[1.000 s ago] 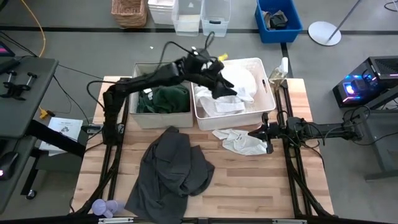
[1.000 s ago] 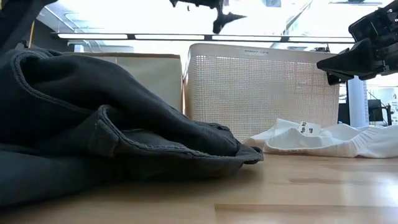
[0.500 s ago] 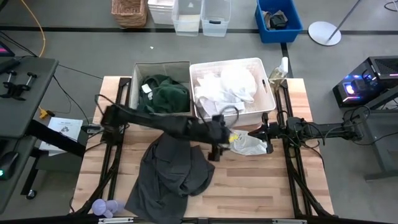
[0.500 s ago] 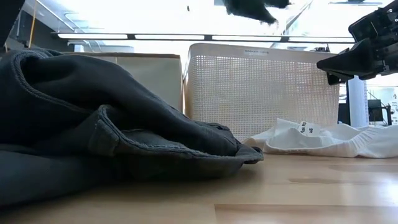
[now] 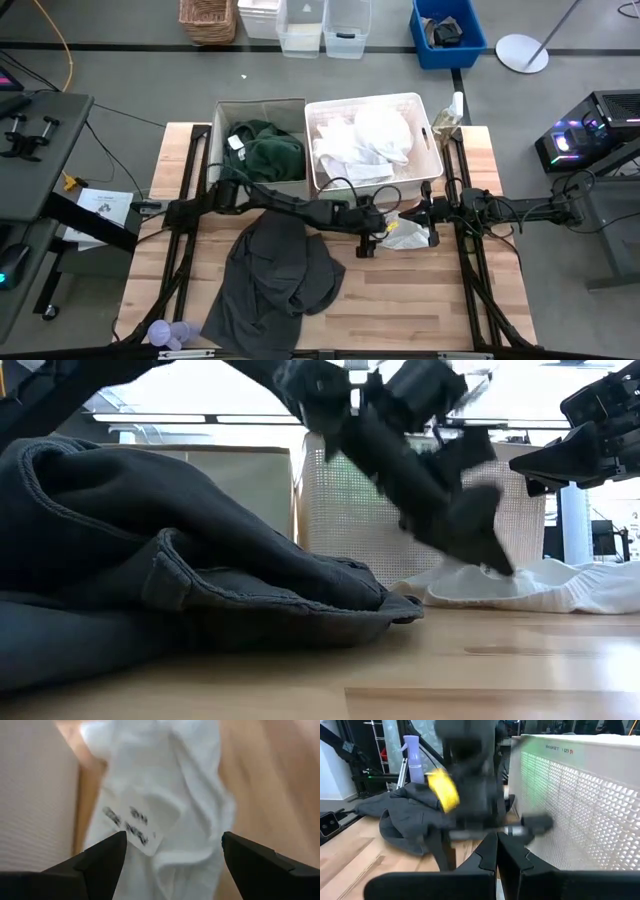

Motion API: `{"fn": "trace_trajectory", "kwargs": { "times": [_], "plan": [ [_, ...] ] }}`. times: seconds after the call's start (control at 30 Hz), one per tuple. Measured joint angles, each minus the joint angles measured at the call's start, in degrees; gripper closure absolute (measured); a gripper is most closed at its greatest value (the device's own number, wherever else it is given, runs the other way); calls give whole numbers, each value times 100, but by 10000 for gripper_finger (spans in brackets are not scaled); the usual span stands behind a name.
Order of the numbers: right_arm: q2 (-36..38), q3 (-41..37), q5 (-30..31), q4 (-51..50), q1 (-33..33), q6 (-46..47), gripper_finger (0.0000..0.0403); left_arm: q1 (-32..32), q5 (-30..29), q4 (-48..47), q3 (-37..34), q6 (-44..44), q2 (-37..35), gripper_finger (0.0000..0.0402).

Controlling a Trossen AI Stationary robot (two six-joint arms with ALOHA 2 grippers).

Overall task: Sort clothes
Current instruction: Put the white cloth into the white bin

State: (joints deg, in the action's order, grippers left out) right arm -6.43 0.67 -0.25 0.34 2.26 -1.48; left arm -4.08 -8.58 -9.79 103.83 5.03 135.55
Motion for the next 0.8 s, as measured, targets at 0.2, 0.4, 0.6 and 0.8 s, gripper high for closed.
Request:
{"fn": "trace_trajectory", "kwargs": {
  "times": [0.2, 0.4, 0.6, 0.8],
  "plan": [
    [1, 2, 0, -2, 0, 0, 402, -1, -126, -112, 25, 139, 465, 138],
    [1, 1, 0, -2, 0, 0, 402, -14, 2204, -1127, 29, -394, 316, 375],
    [1, 0, -2, -1, 2, 0, 402, -215, 3852, -1240, -48, 322, -648, 396],
    [0, 2, 0, 0, 0, 0, 402, 175, 2792, 601, 46, 934, -2741, 398]
  ]
}}
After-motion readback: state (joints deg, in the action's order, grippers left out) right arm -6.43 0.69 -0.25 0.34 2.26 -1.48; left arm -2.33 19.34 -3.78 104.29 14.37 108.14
